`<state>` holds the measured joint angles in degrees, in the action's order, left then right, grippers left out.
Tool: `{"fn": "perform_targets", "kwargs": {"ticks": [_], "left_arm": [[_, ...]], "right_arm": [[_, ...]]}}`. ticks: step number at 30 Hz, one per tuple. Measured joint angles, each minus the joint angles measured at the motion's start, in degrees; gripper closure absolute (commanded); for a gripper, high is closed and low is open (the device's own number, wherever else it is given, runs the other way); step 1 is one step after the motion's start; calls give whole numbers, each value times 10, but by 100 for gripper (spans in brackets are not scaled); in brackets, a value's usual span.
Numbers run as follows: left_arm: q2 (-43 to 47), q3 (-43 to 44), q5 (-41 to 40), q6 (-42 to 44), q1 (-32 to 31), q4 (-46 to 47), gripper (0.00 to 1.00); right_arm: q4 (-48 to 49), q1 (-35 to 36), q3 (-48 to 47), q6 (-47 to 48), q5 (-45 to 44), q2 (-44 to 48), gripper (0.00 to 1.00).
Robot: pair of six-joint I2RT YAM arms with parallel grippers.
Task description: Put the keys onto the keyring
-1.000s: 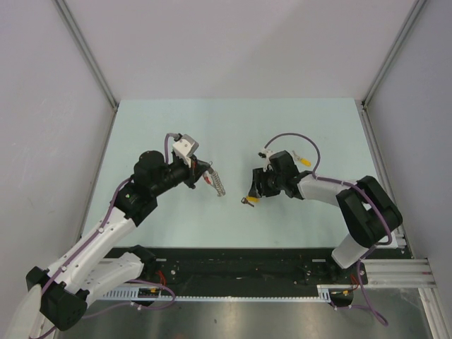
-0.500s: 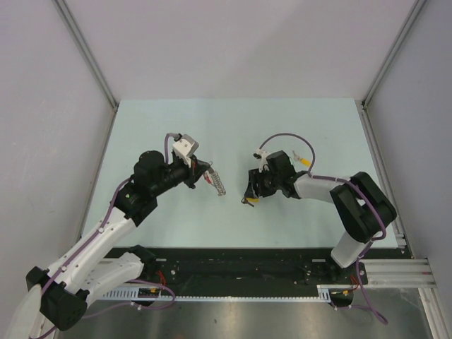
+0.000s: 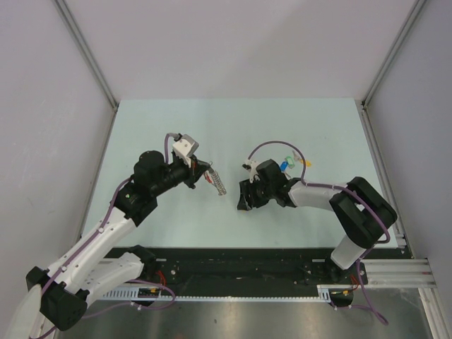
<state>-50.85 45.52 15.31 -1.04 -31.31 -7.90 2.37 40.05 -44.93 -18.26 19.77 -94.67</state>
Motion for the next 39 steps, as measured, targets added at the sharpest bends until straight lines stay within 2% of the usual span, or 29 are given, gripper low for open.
{"fn": "perform_targets", "kwargs": {"ticks": [20,33,39], "left_arm": [[-1,0,0,0,0,0,100],[-3,0,0,0,0,0,100],[-6,0,0,0,0,-1,100]], "right_arm": [[-39,13,20,-29,-58,43,45],[33,75,24,-79,-53,16,44],[30,68,27,-47,-48,30,46]]}}
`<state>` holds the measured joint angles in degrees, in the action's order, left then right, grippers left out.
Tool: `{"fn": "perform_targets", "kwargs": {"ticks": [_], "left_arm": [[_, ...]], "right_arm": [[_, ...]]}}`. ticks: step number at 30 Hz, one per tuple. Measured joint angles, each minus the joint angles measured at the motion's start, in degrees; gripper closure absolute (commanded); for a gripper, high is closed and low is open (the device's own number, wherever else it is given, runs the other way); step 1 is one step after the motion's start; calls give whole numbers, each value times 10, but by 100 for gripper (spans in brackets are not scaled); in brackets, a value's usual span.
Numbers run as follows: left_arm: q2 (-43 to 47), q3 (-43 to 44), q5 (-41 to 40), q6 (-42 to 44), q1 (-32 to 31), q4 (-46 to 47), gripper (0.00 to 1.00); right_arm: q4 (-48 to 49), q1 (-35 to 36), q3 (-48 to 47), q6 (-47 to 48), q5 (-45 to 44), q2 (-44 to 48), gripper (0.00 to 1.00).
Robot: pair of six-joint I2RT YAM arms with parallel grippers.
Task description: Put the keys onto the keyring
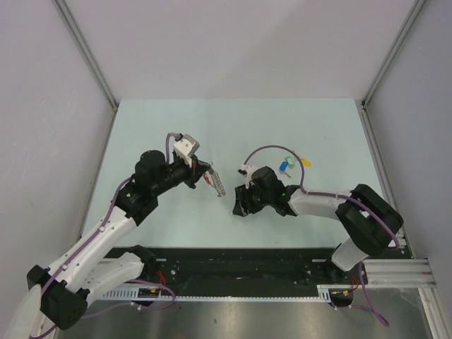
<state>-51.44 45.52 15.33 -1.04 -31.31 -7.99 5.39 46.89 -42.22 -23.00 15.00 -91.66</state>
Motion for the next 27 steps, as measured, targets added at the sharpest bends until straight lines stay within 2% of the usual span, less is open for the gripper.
{"fn": "perform_targets", "kwargs": {"ticks": [8,18,27], "left_arm": [[0,0,-1,6,0,-2,100],[0,0,-1,16,0,-3,100],[0,0,-1,16,0,-3,100]], "right_arm": [[-9,-68,2,131,18,78,54],[-3,-98,2,265,43,56,63],[-3,-79,2,315,46,16,66]]}}
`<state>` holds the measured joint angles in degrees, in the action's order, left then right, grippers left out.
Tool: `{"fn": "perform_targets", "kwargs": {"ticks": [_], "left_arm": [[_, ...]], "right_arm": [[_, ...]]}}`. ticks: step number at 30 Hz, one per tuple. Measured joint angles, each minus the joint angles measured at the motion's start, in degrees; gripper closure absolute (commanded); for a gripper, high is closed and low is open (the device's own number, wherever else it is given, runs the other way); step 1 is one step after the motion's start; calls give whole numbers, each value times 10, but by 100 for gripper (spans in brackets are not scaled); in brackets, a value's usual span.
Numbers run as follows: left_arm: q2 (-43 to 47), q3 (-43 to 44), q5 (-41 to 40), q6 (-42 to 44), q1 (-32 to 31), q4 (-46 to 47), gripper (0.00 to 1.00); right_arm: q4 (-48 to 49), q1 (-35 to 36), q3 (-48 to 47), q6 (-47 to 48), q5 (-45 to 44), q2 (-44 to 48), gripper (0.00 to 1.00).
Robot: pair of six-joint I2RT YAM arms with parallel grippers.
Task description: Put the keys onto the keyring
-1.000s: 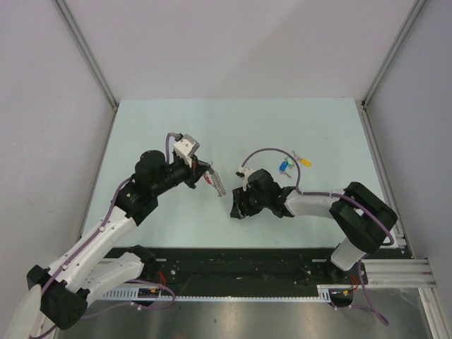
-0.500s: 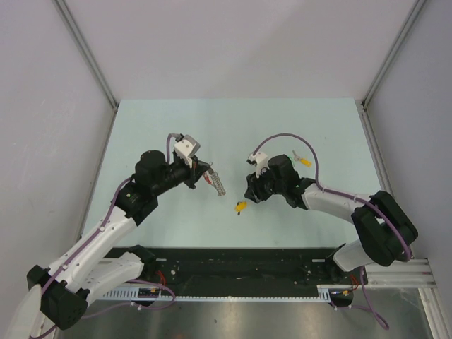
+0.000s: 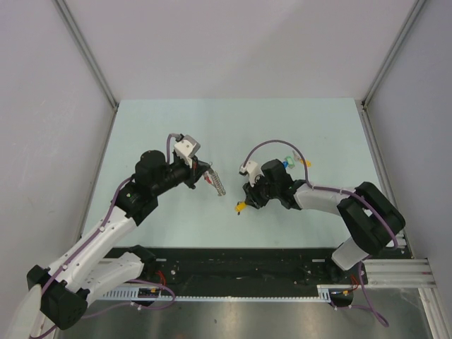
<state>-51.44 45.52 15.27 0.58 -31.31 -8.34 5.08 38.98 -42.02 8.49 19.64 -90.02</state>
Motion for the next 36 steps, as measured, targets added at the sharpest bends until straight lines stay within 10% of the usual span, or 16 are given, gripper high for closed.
{"fn": "perform_targets", "kwargs": {"ticks": [36], "left_arm": [[-11,0,0,5,2,-11,100]], "right_arm": [[40,10,-1,41,18,-49,77]]}}
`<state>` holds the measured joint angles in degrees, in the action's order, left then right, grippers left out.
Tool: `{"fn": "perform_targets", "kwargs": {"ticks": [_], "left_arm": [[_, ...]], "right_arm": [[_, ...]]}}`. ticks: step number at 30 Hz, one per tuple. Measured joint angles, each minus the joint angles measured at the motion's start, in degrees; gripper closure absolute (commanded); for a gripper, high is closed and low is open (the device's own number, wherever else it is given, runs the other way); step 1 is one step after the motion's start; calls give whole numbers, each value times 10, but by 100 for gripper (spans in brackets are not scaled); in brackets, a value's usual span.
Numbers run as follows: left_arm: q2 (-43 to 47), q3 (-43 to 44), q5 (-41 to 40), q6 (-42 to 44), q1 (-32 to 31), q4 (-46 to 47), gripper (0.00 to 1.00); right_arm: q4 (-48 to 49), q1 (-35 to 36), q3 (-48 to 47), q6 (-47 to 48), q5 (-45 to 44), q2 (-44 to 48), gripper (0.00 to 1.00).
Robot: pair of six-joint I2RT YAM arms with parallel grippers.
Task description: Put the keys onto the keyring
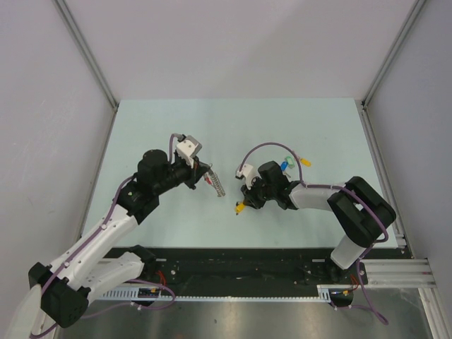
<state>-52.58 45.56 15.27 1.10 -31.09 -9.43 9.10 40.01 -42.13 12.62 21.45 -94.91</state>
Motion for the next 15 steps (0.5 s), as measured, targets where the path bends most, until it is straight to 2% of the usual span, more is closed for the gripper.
{"fn": "perform_targets", "kwargs": {"ticks": [6,15], "left_arm": [[0,0,0,0,0,-1,99],[-1,0,0,0,0,-2,100]], "right_arm": [[0,1,0,3,0,0,70],[-2,7,-3,14,-5,0,70]]}}
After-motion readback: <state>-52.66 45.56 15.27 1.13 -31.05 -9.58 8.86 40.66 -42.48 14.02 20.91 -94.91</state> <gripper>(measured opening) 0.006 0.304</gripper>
